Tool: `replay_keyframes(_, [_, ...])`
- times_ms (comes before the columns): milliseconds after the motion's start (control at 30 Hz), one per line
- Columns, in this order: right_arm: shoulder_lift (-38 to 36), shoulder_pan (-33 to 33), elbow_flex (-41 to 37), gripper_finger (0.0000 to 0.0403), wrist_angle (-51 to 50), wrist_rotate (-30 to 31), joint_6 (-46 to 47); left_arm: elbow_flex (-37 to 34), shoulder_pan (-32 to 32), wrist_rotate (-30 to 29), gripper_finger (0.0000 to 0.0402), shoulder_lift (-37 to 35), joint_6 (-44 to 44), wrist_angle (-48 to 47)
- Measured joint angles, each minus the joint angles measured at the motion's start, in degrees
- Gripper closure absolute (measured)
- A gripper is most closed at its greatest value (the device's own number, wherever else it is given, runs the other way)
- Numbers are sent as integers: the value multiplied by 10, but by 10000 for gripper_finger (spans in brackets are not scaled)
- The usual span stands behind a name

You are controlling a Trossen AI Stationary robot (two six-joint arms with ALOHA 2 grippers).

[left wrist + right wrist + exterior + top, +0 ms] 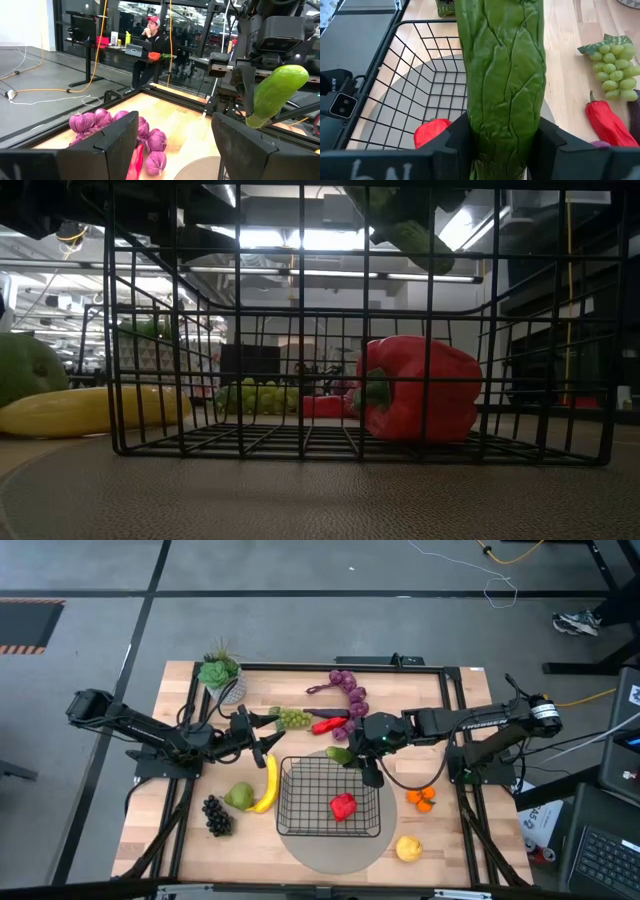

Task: Build produce basket
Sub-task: Put the green cucumber into the wire basket

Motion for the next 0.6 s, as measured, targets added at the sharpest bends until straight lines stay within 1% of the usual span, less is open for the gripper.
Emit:
replay_keyframes(333, [0,0,0,270,1,-6,-8,0,0,0,154,0,0,0])
replay_keyframes(400, [0,0,0,270,1,-38,-31,0,0,0,154,0,0,0])
replay_keyframes(467, [0,1,0,270,5,-87,-56,0,0,0,154,0,0,0])
replay_keyframes(533, [0,2,0,270,13,-133,-64,0,0,0,154,0,0,0])
replay_keyframes(600, [0,2,0,270,22,-164,-66,0,0,0,154,0,0,0])
